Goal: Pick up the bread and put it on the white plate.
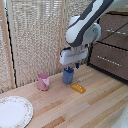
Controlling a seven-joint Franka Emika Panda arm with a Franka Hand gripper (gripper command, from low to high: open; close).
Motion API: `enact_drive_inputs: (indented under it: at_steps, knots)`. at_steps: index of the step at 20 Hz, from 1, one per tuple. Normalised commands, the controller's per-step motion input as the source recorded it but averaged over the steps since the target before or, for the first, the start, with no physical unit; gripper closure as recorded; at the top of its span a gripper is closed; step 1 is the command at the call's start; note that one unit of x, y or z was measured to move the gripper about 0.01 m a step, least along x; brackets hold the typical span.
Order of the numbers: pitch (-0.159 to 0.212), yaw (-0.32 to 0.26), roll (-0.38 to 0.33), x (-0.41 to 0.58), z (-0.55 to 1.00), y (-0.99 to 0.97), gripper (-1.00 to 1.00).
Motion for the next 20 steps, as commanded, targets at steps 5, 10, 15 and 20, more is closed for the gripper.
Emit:
enact_drive_inputs:
  at_steps: [5, 10, 15, 20]
  knots:
    - [0.030, 0.004, 0.000, -0.109, -0.36, -0.32, -1.00]
    - [0.000, 0.042, -0.014, 0.011, -0.44, -0.26, -1.00]
    - [0.011, 0.078, -0.057, 0.086, -0.26, -0.13, -1.00]
    - [0.036, 0.117, -0.045, 0.030, -0.20, -0.23, -1.00]
